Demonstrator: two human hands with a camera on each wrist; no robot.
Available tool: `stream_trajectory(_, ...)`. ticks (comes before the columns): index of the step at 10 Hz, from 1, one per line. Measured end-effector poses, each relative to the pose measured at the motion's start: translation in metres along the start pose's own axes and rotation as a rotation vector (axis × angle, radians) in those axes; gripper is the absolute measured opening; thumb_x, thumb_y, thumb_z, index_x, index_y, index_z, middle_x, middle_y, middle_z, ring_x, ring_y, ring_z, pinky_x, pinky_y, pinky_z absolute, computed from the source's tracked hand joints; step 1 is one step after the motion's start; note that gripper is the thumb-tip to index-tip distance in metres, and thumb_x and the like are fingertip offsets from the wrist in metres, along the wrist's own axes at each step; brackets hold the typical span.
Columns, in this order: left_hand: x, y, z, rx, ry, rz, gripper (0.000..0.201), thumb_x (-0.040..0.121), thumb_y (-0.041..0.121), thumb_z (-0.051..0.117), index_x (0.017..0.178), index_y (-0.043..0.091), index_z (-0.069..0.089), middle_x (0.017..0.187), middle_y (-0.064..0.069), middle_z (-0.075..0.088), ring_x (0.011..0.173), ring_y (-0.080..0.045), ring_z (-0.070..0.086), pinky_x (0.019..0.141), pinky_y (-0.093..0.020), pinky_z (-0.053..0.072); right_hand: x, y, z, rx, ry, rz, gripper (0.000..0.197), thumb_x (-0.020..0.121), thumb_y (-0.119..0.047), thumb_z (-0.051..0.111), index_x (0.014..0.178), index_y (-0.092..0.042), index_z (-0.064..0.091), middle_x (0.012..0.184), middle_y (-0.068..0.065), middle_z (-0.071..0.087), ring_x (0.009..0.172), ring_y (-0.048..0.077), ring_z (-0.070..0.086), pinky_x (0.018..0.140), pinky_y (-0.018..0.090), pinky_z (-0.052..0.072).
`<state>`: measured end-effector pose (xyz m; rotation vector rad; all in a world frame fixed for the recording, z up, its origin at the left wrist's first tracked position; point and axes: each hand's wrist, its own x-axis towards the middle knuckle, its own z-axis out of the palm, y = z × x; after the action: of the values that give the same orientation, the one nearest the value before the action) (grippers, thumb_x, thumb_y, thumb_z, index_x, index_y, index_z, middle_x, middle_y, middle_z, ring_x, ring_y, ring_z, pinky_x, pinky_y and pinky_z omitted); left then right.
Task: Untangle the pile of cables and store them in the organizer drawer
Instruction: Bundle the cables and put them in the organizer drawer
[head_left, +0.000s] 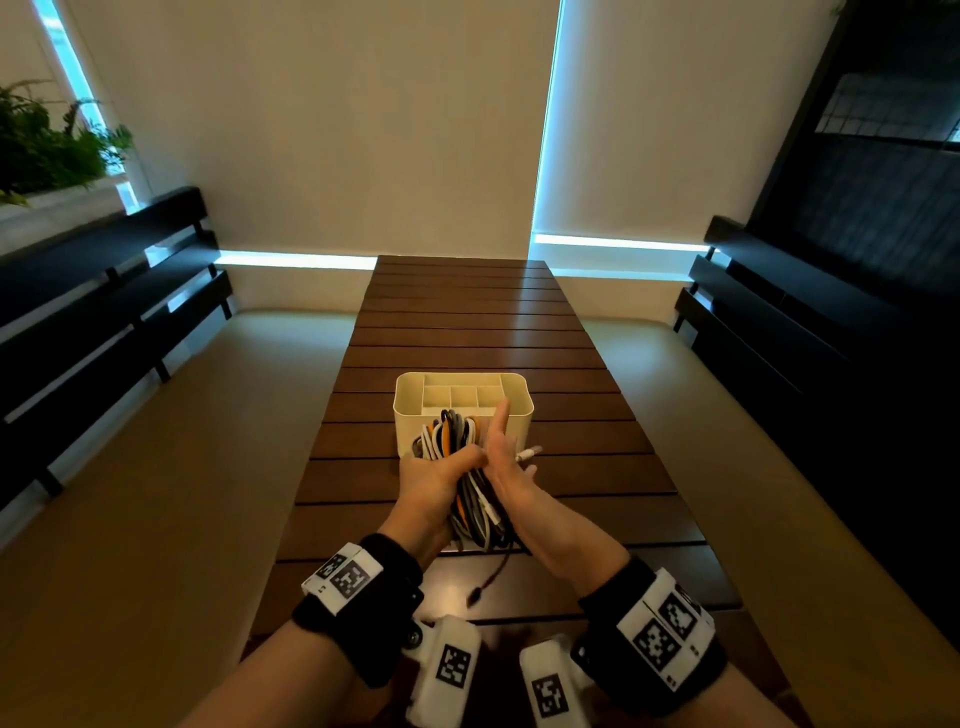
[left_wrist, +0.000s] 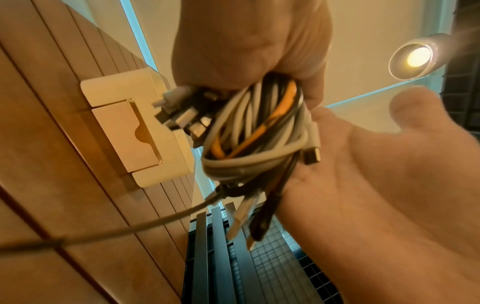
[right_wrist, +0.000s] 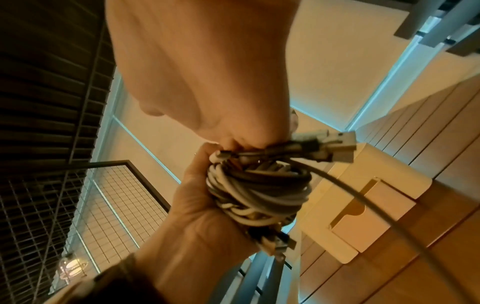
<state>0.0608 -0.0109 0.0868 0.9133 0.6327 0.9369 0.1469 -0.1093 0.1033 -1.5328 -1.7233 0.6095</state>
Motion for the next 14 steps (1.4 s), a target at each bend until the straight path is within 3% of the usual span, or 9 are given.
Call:
stream_trajectory(1,0.001,0.002,0.002,0.069,0.024,0.031,0.025,0.077,-0.016,0.061,0.098,-0.004,0.067,0.093,-0.021,0.070,0.084,-0.031,0.070,0.073,-0.037,0.059,0.027,-0.004,0.010,0.534,0.090,0.183,0.095,0.059,-0.090,0.037,0.132,-0.061,-0.017,0.155,-0.009,-0.005,0.139,0.003,0.009,0.117,0.041,0.013)
stream_trajectory(2,0.001,0.006,0.007,0.158,-0.026,0.071,0.024,0.072,-0.018,0.062,0.089,-0.002,0.068,0.086,-0.021,0.070,0.080,-0.030,0.068,0.074,-0.038,0.058,0.014,0.004,0.016,0.632,0.295,0.061,0.087,0.093,-0.028,0.051,0.121,-0.066,-0.023,0.153,-0.002,0.021,0.128,-0.006,0.038,0.106,0.020,0.035)
stream_trajectory(3,-0.003,0.006,0.015,0.257,-0.076,0.099,0.024,0.066,-0.016,0.067,0.086,-0.003,0.068,0.090,-0.028,0.068,0.080,-0.033,0.067,0.076,-0.047,0.056,-0.001,0.014,0.025,0.669,0.390,-0.106,0.100,0.085,-0.027,0.058,0.125,-0.065,-0.025,0.154,0.002,0.024,0.137,0.014,0.035,0.113,0.037,0.031)
stream_trajectory(5,0.011,0.006,-0.001,0.138,0.087,0.027,0.022,0.073,-0.018,0.059,0.083,0.002,0.061,0.076,-0.014,0.062,0.067,-0.026,0.063,0.064,-0.035,0.057,-0.004,0.032,-0.011,0.728,0.694,0.116,0.071,0.090,-0.032,0.048,0.134,-0.062,0.000,0.149,-0.025,0.005,0.136,0.011,0.027,0.104,0.041,0.035)
stream_trajectory(7,0.013,0.007,-0.002,0.101,0.091,0.008,0.015,0.075,-0.015,0.058,0.090,-0.009,0.060,0.075,-0.021,0.058,0.056,-0.022,0.061,0.054,-0.029,0.055,-0.018,0.053,0.008,0.689,0.018,0.543,0.039,0.096,-0.041,0.032,0.126,-0.021,0.048,0.104,-0.001,0.067,0.102,0.018,0.062,0.096,0.036,0.043)
stream_trajectory(8,0.017,0.007,-0.007,0.066,0.150,0.020,0.018,0.076,-0.014,0.059,0.093,-0.010,0.059,0.076,-0.021,0.058,0.053,-0.022,0.062,0.053,-0.029,0.054,-0.027,0.046,0.006,0.669,-0.046,0.544,0.038,0.099,-0.033,0.032,0.103,-0.004,0.057,0.068,0.004,0.056,0.061,0.009,0.057,0.065,0.019,0.048)
stream_trajectory(11,0.016,0.003,-0.020,0.103,0.141,0.025,0.019,0.075,-0.017,0.059,0.092,-0.008,0.060,0.072,-0.017,0.060,0.054,-0.019,0.063,0.052,-0.027,0.054,-0.015,0.006,-0.072,-0.220,0.133,0.275,0.021,0.095,-0.022,0.047,0.079,-0.033,0.054,0.063,-0.010,0.052,0.051,-0.007,0.048,0.052,0.011,0.038)
stream_trajectory(13,0.020,0.002,-0.019,0.022,0.234,-0.019,0.020,0.075,-0.014,0.060,0.092,-0.004,0.061,0.073,-0.013,0.062,0.060,-0.021,0.065,0.058,-0.030,0.056,-0.014,-0.009,-0.068,-0.469,-0.335,0.161,0.022,0.092,-0.028,0.052,0.109,-0.022,0.065,0.089,-0.011,0.066,0.074,0.000,0.059,0.070,0.014,0.048)
stream_trajectory(14,0.016,-0.001,-0.013,0.193,0.233,0.051,0.024,0.071,-0.015,0.065,0.091,-0.001,0.063,0.077,-0.010,0.066,0.068,-0.021,0.066,0.064,-0.032,0.057,-0.012,-0.023,-0.058,-0.442,-0.285,0.043,0.022,0.091,-0.032,0.054,0.102,-0.019,0.069,0.084,-0.001,0.069,0.070,0.009,0.060,0.065,0.018,0.047)
